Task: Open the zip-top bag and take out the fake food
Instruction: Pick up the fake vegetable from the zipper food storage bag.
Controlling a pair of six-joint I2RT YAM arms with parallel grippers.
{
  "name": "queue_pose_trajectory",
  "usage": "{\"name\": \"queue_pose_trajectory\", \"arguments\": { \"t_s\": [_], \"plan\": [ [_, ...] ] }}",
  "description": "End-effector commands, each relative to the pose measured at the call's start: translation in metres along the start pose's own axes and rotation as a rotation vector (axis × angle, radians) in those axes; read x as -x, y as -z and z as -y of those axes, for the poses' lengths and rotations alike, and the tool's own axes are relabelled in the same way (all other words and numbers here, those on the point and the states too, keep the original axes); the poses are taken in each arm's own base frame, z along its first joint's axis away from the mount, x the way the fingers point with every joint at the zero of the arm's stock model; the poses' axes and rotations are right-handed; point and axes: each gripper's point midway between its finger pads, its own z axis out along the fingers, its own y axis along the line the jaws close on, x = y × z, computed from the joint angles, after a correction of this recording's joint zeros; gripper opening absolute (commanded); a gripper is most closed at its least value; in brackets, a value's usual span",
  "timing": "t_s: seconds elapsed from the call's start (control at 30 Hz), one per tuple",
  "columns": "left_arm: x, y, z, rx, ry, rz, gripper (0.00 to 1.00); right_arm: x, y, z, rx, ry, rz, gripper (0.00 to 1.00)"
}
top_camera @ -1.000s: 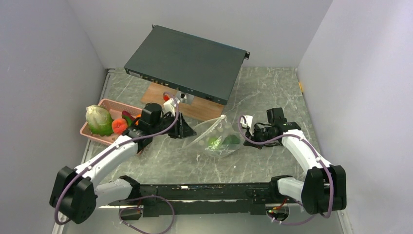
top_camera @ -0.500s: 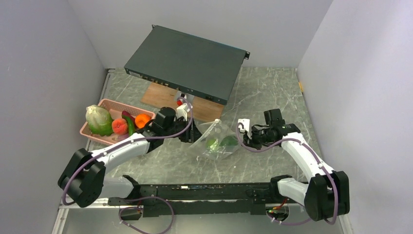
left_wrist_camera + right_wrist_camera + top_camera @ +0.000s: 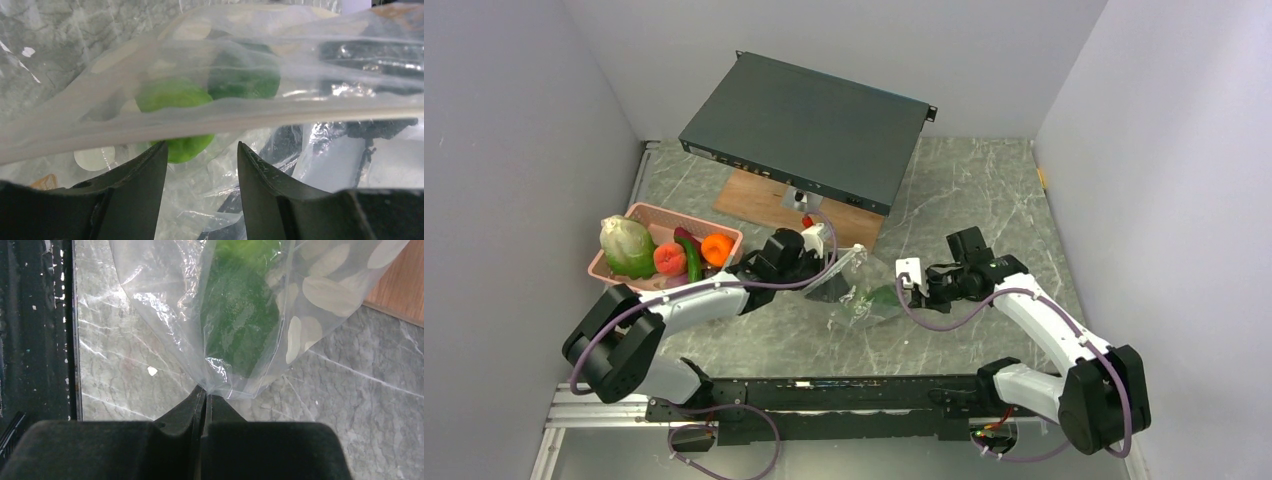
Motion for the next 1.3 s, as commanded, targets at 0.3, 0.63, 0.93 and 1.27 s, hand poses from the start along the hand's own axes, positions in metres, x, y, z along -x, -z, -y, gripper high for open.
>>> {"name": "queue_pose_trajectory", "arguments": {
  "t_s": [0.3,0.63,0.93,1.27],
  "plan": [
    [-0.002,-0.009,-0.024,0.195,-0.091,0.002,0.68,0.009,-0.005,-0.001,0.016,0.069,0.012,0.00],
    [-0.016,-0.018,-0.019,0.154,-0.114,-0.052,0.80,0.011,-0.006,-0.003,0.021,0.065,0.021,0.00],
    [-0.010,-0.030,-0.013,0.122,-0.117,-0.031,0.87,0.010,-0.009,-0.008,0.035,0.059,0.030,0.00],
    [0.000,-0.047,-0.016,0.156,-0.124,-0.021,0.86,0.011,-0.013,-0.012,0.048,0.059,0.038,0.00]
  ]
}}
